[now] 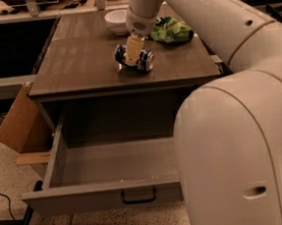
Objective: Pick pepsi can from top drawer and place on counter
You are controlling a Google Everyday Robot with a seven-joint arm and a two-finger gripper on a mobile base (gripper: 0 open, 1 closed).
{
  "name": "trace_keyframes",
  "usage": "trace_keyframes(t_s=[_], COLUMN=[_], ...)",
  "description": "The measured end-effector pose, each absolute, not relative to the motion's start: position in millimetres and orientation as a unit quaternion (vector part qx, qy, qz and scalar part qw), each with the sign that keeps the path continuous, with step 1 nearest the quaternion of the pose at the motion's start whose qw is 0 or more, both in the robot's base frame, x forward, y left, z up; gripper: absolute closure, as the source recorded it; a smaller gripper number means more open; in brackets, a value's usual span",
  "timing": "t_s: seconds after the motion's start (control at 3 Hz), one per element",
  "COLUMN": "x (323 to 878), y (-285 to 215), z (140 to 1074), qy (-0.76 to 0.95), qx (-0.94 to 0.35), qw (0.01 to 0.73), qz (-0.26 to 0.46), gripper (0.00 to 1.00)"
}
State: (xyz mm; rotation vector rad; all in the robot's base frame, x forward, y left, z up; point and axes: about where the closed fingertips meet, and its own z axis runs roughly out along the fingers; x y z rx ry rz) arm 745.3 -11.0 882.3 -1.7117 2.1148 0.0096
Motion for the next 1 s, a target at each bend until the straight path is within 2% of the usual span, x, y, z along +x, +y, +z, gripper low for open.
trace_keyframes(t_s=[0.33,1.0], x=[728.1,675.3], y=[-26.7,-58.3], z=[900.4,935.9], qy=[0.758,0.75], qx=[-0.617,-0.62], qw=[0.212,0.228], qz=[-0.004,0.001], gripper=[0.0,0.0])
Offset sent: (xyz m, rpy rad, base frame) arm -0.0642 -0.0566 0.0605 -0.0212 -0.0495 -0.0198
